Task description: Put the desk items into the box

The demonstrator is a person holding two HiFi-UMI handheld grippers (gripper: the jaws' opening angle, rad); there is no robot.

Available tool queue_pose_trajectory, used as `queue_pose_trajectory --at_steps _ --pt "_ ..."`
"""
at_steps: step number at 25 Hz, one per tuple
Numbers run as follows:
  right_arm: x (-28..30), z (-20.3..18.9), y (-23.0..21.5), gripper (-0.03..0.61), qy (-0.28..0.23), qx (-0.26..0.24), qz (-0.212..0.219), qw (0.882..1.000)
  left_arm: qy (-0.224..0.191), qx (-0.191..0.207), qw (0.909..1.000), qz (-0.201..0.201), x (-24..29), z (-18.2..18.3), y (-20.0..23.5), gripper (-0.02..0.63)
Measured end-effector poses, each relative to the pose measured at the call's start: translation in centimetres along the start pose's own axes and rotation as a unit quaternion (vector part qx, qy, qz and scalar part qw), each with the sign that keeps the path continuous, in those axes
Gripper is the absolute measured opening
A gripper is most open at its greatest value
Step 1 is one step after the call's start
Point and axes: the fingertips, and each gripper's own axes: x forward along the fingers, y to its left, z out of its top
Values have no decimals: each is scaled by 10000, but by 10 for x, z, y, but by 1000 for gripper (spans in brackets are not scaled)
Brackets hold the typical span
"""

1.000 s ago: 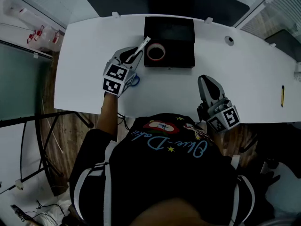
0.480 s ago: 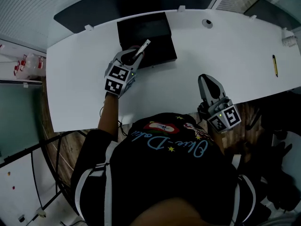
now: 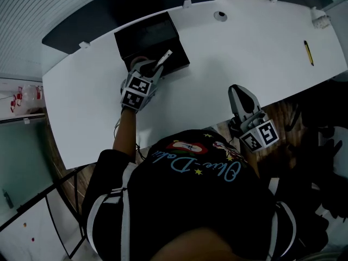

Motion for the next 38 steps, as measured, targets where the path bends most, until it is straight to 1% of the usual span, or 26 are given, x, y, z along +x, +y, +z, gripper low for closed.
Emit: queue_pose_trajectory --at_steps 6,13,18,30,38 --pt "-14 2 -7 12 -48 6 -262 9996 202 204 9994 -187 19 -4 -9 91" --pt "-23 3 -11 12 -57 4 -405 9992 584 493 9966 -304 35 -17 -11 91" --pt "-26 3 -12 12 -81 11 -436 9990 767 568 9948 -342 38 -19 -13 91" --pt "-25 2 -12 12 -100 56 -423 9990 833 506 9943 -425 38 -21 -13 93" --pt "-26 2 -13 12 -95 62 -446 9989 829 491 9945 -400 37 -18 -13 95"
